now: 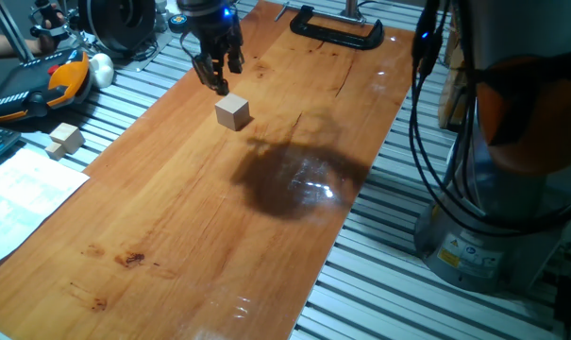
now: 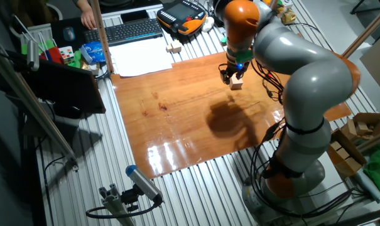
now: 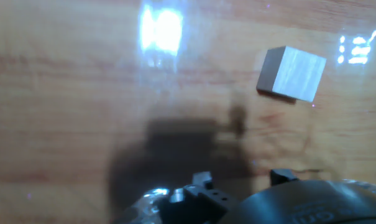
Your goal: Hold a small block with the gripper and sweep it from left to right on the table
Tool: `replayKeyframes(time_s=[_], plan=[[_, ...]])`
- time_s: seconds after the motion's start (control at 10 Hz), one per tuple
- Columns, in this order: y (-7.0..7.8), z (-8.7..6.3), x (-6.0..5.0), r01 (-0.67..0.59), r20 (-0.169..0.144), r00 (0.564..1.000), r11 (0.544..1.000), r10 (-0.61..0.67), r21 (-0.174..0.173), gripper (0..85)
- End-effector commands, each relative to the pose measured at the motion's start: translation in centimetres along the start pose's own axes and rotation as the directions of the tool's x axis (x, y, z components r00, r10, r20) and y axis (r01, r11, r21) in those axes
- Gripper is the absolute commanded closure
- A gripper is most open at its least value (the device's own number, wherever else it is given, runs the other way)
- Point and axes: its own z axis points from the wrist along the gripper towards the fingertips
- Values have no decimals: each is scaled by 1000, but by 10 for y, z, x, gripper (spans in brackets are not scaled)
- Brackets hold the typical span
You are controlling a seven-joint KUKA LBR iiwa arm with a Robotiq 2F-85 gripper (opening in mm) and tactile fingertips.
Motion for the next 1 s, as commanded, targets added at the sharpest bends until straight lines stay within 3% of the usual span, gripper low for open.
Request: replayKeyframes(time_s=[0.0,0.9], plan=[[0,0,0,8,-74,997,1000,-8,0,837],[0,0,1,6,-63,998,1000,-6,-3,837]])
